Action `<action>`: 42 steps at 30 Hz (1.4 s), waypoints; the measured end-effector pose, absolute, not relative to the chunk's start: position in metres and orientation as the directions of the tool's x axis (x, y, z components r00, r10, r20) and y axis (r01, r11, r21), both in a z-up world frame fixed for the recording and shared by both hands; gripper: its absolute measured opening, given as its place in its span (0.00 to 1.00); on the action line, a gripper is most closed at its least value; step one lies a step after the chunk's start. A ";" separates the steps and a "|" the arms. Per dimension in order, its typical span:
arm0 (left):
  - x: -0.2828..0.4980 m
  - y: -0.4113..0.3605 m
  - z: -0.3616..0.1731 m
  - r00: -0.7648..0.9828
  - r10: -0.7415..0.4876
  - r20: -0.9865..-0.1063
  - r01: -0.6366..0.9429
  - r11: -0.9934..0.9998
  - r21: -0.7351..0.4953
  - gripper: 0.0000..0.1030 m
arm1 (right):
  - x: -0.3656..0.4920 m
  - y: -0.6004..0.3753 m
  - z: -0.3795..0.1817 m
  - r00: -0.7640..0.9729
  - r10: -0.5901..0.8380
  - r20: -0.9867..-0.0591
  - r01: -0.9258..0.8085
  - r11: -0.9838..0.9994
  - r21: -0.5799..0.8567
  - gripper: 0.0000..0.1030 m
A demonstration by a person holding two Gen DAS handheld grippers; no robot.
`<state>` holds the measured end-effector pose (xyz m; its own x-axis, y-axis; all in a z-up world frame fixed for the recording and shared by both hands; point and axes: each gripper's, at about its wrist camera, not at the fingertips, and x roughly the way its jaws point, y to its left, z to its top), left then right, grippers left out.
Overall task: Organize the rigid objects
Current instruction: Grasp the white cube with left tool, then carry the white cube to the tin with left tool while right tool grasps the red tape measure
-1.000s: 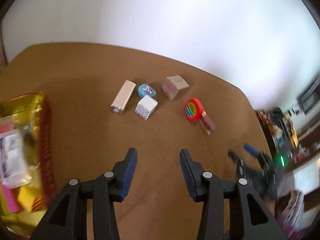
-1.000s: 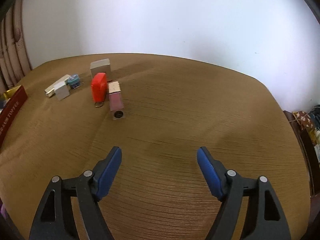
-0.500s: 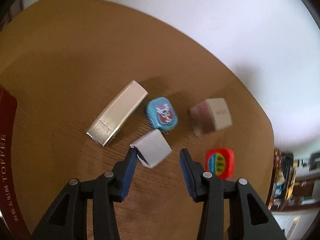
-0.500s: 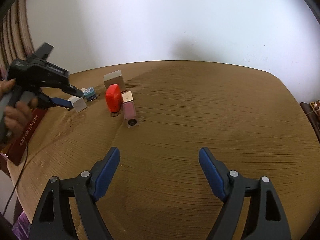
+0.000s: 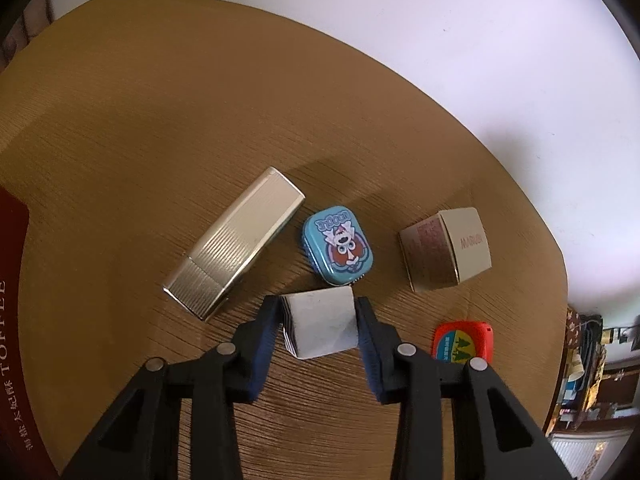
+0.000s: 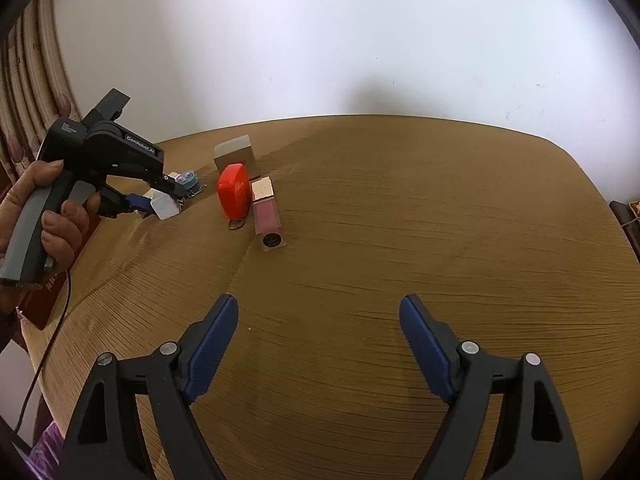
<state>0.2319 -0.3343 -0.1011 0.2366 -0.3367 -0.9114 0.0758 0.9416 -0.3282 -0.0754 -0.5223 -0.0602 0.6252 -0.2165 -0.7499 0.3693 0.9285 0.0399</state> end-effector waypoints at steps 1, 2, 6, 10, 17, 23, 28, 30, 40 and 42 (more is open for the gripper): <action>0.229 -0.336 -0.100 0.244 -0.335 -0.910 0.081 0.942 -0.325 0.35 | -0.076 -0.522 -0.060 0.624 -0.217 -0.751 0.370 0.928 0.039 0.79; 0.228 -0.335 -0.098 0.250 -0.336 -0.908 0.083 0.942 -0.325 0.33 | -0.077 -0.522 -0.060 0.623 -0.218 -0.752 0.371 0.928 0.039 0.80; 0.202 -0.330 -0.093 0.270 -0.344 -0.899 0.113 0.939 -0.325 0.32 | -0.073 -0.524 -0.061 0.618 -0.218 -0.756 0.373 0.927 0.037 0.80; 0.172 -0.320 -0.085 0.281 -0.369 -0.886 0.159 0.928 -0.336 0.32 | -0.072 -0.525 -0.061 0.619 -0.222 -0.753 0.373 0.927 0.033 0.80; 0.111 -0.286 -0.076 0.310 -0.371 -0.875 0.206 0.925 -0.319 0.32 | -0.063 -0.511 -0.048 0.685 -0.176 -0.707 0.296 0.954 0.050 0.80; 0.080 -0.252 -0.072 0.306 -0.378 -0.874 0.218 0.921 -0.322 0.32 | -0.002 -0.484 -0.036 0.712 -0.084 -0.697 0.163 0.985 0.048 0.58; 0.071 -0.231 -0.055 0.345 -0.379 -0.858 0.236 0.920 -0.312 0.32 | 0.036 -0.485 -0.039 0.689 -0.109 -0.717 0.176 0.984 0.019 0.57; 0.073 -0.230 -0.052 0.356 -0.384 -0.852 0.241 0.919 -0.313 0.32 | 0.045 -0.489 -0.040 0.675 -0.128 -0.727 0.186 0.982 0.000 0.57; 0.061 -0.189 -0.032 0.409 -0.383 -0.828 0.228 0.922 -0.314 0.32 | 0.083 -0.490 -0.061 0.567 -0.185 -0.802 0.182 0.979 -0.097 0.21; 0.055 -0.172 -0.026 0.418 -0.374 -0.828 0.208 0.927 -0.313 0.32 | 0.087 -0.491 -0.068 0.536 -0.184 -0.824 0.187 0.978 -0.097 0.16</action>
<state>0.0546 -0.1721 -0.0262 0.4176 -0.3740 -0.8281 0.2083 0.9265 -0.3134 0.0867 -0.4913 -0.0684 0.5360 -0.1842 -0.8239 0.1873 0.9775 -0.0967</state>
